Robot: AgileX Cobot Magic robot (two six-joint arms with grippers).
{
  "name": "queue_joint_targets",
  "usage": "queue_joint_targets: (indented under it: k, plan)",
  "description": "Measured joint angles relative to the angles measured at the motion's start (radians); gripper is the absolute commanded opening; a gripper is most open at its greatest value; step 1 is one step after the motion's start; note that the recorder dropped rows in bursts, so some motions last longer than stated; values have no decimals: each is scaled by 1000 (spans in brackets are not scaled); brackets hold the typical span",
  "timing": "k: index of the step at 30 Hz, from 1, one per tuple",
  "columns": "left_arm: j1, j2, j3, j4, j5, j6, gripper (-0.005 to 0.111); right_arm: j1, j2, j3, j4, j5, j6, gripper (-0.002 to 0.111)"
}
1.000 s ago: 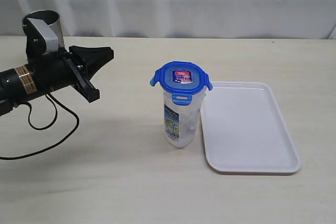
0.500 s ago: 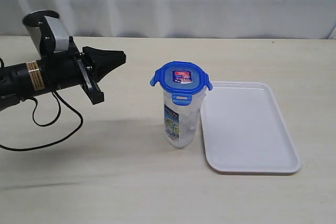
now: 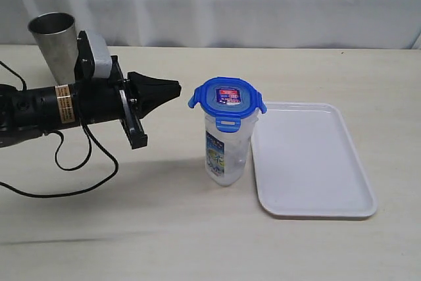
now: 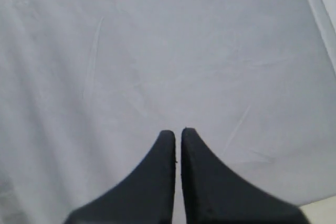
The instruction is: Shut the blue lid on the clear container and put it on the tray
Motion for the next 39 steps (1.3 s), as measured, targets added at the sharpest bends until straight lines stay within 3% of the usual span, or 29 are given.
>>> queue_joint_targets:
  k: [11,23,27,29,30,34,39]
  plan:
    - [-21,0,0,-22,23,20,0,0,602,-231,-566,-53,392,5]
    - [-21,0,-27,-147,120,66,0,0,1249,-523,-788,-137,366,4]
    - [-21,8,-27,-168,131,81,0,-9,1370,-653,-1099,-161,516,4]
    - [-21,21,-27,-175,131,85,0,-29,1412,-706,-1317,-244,615,4]
    - [-21,38,-28,-185,131,92,0,-72,1446,-767,-1494,-388,704,4]
    - [-21,82,-61,-174,136,104,0,-222,1514,-857,-1727,-823,784,4]
    - [-23,82,-88,-125,114,96,0,-242,1579,-838,-1834,-880,766,4]
